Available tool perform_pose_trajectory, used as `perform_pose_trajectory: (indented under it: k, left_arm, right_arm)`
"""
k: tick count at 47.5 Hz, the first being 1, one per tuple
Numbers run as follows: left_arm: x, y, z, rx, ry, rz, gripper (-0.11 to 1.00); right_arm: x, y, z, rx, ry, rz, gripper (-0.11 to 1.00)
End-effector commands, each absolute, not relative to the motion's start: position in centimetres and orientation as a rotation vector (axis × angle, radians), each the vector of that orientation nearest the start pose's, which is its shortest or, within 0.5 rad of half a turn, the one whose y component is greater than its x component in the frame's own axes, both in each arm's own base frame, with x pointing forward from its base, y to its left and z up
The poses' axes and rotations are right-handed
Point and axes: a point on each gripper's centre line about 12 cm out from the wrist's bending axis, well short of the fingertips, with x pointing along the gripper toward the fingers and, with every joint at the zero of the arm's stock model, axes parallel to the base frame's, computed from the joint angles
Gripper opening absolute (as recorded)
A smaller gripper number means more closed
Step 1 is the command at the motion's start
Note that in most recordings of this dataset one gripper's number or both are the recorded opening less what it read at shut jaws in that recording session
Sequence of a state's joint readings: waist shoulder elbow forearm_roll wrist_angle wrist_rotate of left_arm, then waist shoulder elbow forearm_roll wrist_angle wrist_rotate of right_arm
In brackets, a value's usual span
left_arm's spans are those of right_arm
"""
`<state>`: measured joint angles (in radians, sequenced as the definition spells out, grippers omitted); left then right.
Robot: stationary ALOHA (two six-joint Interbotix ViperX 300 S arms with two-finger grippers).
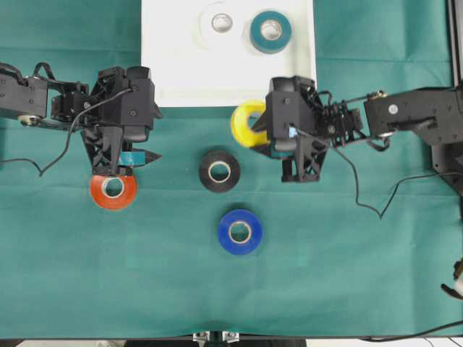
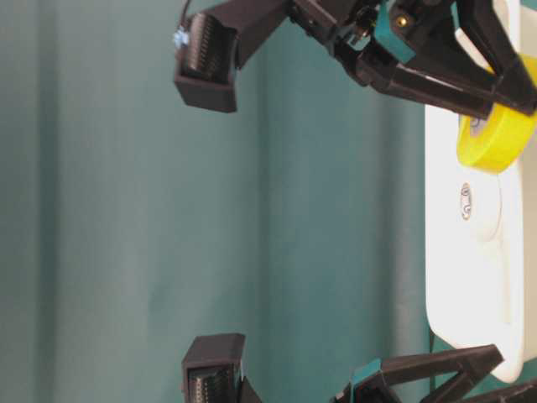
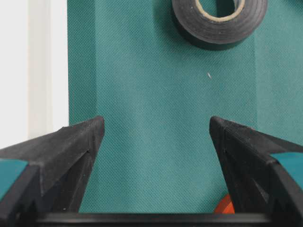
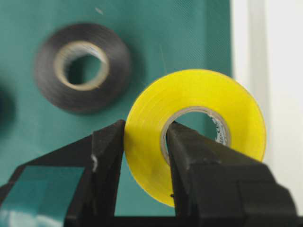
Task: Put the tape alternately from left to right into the white case.
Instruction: 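Lift the yellow roll with the right gripper and carry it into the tray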
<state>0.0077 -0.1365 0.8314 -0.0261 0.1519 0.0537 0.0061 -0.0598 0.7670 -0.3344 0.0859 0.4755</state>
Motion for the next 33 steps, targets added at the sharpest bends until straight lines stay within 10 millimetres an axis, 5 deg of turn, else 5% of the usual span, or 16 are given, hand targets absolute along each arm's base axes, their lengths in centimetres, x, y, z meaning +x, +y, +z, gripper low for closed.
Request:
perform_pose_trajectory:
  k: [1,33]
  left_arm:
    - [32.5,0.1,15.6,0.020,0.828,-0.010,0.76]
    - [32.5,-0.1,15.6,0.022,0.828,-0.015,0.76]
  right_arm:
    - [35.2,-1.1,16.3,0.124,0.772,-0.108,0.28]
    - [33.7,-7.4,15.6,0.148,0.809,-0.280,0.28]
